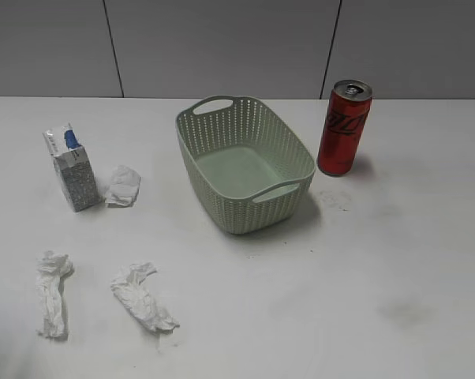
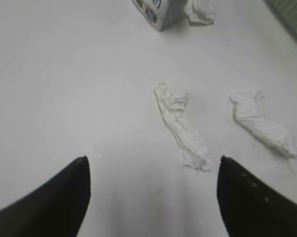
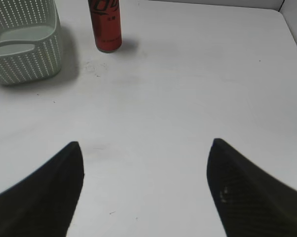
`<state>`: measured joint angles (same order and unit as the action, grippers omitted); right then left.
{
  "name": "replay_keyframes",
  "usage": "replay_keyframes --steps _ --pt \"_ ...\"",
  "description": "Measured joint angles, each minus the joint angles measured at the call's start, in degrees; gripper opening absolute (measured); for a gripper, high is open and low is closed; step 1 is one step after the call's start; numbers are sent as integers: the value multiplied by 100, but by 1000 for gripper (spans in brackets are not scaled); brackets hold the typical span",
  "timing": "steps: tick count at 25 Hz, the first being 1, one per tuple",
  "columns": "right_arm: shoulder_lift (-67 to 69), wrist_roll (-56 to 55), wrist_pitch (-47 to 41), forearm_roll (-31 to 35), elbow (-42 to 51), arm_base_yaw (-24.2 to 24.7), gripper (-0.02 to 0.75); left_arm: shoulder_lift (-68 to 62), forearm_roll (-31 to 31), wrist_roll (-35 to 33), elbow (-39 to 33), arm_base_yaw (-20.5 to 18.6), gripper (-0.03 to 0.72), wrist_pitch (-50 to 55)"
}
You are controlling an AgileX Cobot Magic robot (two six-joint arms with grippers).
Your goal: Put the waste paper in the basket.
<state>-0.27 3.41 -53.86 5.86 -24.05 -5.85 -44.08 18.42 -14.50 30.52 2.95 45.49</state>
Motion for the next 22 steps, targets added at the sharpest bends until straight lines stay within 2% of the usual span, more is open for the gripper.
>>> replay_keyframes --steps 4,12,22 --pt "0 0 0 0 0 0 588 -992 0 -237 166 208 592 -96" --pt "0 0 0 0 0 0 588 -2614 -178 -148 364 1133 591 -665" --pt "0 0 -3 0 0 0 588 -4111 -212 -61 408 1610 591 -1476"
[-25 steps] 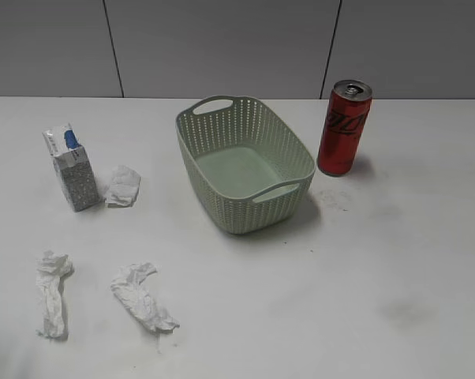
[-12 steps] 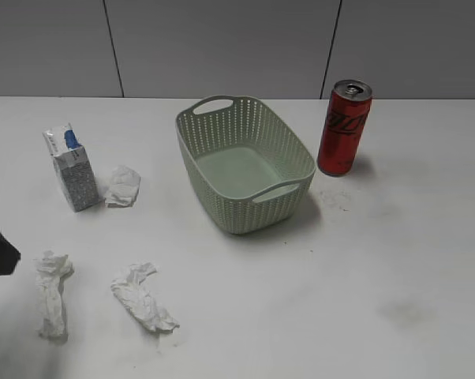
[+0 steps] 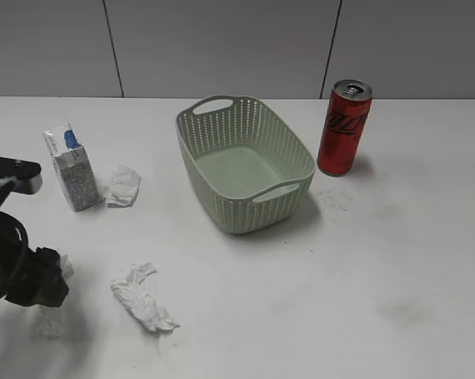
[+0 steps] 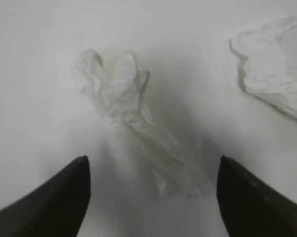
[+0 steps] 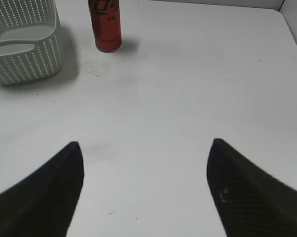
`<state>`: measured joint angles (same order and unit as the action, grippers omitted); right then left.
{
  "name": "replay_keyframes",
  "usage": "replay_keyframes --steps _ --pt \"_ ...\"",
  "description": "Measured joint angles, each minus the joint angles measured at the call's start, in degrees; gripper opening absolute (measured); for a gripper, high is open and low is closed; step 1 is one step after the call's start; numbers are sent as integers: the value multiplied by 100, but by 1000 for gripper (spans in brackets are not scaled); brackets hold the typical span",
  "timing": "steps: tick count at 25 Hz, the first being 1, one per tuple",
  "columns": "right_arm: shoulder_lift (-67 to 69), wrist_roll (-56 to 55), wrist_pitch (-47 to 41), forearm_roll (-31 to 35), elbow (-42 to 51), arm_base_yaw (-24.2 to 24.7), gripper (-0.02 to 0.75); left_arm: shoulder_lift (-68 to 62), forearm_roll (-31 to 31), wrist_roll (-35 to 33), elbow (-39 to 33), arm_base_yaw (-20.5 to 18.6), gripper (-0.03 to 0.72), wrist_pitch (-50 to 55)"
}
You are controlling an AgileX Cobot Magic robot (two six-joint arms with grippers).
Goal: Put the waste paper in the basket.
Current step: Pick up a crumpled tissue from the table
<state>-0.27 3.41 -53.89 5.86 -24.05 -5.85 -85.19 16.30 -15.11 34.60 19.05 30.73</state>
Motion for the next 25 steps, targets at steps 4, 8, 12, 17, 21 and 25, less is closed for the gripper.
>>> replay_keyframes --steps 4,8,12,17,21,25 --pt "0 0 0 0 0 0 588 -424 13 0 5 38 591 -370" --pt "0 0 0 0 0 0 588 -787 13 0 11 38 591 -739" --pt "0 0 0 0 0 0 588 -1082 0 0 24 38 591 -949" --pt "0 -5 0 -9 0 0 588 -1182 -5 0 73 38 577 -1102" --pt "0 -10 0 -17 0 0 588 -1188 -34 0 73 38 447 -1147" --pt "0 -10 0 -19 0 0 588 -1194 -34 0 73 38 202 -1119"
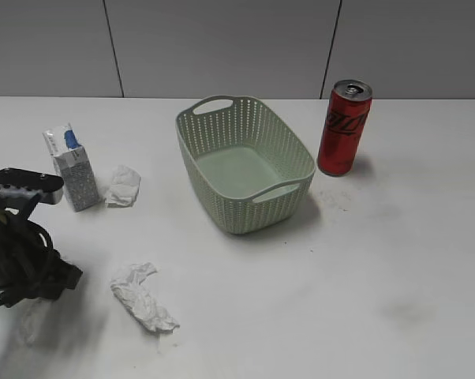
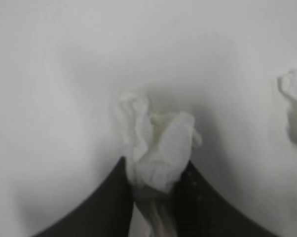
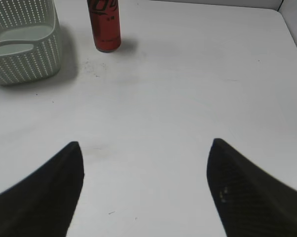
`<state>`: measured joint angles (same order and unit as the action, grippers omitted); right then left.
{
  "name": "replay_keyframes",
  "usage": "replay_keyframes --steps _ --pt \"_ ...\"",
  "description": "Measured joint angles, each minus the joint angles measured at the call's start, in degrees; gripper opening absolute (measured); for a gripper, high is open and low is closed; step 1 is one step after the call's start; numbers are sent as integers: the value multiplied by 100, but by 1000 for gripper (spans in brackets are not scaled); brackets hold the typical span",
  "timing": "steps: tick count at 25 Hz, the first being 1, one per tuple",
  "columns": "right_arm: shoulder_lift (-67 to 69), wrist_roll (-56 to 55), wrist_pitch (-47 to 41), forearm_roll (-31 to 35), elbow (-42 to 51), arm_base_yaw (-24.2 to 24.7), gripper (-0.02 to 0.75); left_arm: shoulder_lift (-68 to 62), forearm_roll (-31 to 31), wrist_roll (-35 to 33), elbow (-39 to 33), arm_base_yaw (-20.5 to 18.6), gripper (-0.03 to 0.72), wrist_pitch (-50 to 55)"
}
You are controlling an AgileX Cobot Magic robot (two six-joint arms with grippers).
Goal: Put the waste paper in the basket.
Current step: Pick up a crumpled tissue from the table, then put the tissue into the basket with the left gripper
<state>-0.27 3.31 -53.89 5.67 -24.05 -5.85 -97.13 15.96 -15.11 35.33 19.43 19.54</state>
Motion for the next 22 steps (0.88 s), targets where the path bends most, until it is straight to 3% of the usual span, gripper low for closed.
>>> replay_keyframes --steps 2,5,10,15,19,22 --pt "0 0 0 0 0 0 588 0 5 0 5 0 86 19" --pt "0 -4 0 0 0 0 588 -5 -43 0 137 0 34 334" --pt "0 -4 0 0 0 0 588 97 -256 0 783 0 25 1328" --pt "0 -6 0 -26 0 0 588 394 -174 0 1936 0 25 1803" --pt "0 -11 0 -38 0 0 588 411 223 0 2901 0 25 1591" --pt "0 -11 0 -38 0 0 588 411 730 0 3291 49 25 823"
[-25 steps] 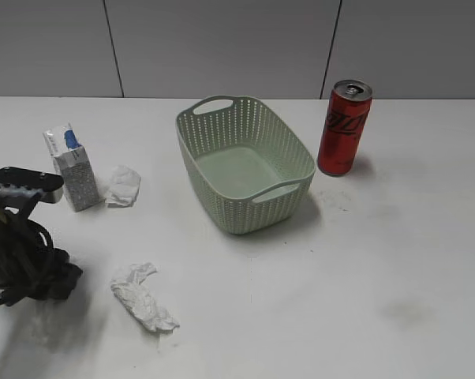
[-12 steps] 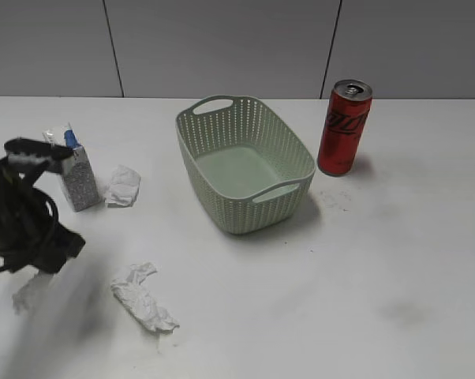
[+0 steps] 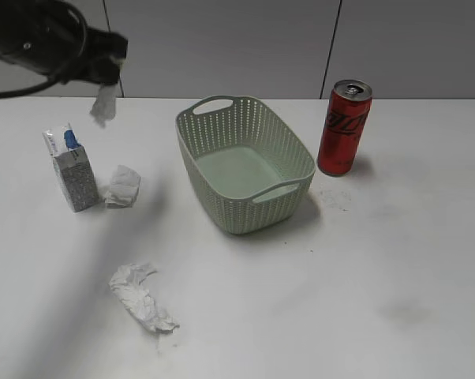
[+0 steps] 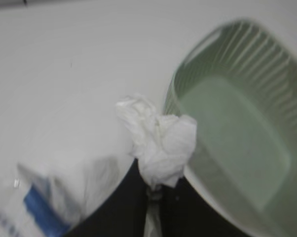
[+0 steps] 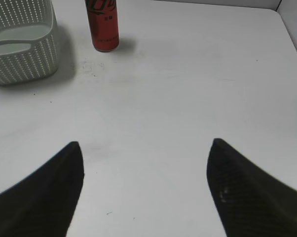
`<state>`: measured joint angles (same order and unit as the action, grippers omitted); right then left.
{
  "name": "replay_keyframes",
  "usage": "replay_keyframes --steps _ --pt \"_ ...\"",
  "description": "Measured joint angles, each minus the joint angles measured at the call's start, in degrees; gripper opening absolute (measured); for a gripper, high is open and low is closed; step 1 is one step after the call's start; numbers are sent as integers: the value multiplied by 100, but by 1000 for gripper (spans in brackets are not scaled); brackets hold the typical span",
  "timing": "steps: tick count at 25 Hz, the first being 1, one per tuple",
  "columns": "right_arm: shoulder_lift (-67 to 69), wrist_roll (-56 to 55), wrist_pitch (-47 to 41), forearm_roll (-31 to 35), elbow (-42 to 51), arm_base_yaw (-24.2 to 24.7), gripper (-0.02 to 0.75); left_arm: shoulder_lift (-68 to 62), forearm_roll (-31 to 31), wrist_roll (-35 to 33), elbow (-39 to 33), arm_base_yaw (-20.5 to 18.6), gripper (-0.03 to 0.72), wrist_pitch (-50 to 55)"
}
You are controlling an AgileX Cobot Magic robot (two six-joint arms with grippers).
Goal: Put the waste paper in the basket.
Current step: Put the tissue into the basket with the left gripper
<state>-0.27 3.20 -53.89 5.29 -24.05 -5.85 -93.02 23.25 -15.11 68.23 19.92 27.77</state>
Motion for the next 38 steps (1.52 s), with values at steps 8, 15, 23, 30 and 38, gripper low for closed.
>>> replay_keyframes --steps 8,15,23,30,38 --pt "0 -1 0 0 0 0 588 -253 373 20 77 914 25 -2777" --pt "0 -6 0 -4 0 0 588 -1217 -394 20 77 1891 25 -4234" --pt "0 -12 -4 -4 0 0 588 -1910 -510 20 72 2055 143 -4489" --pt "0 -12 -4 -4 0 0 588 -1836 -172 20 72 2055 650 -4369" --pt "0 -12 -4 -4 0 0 588 -896 -146 20 72 1934 664 -3593"
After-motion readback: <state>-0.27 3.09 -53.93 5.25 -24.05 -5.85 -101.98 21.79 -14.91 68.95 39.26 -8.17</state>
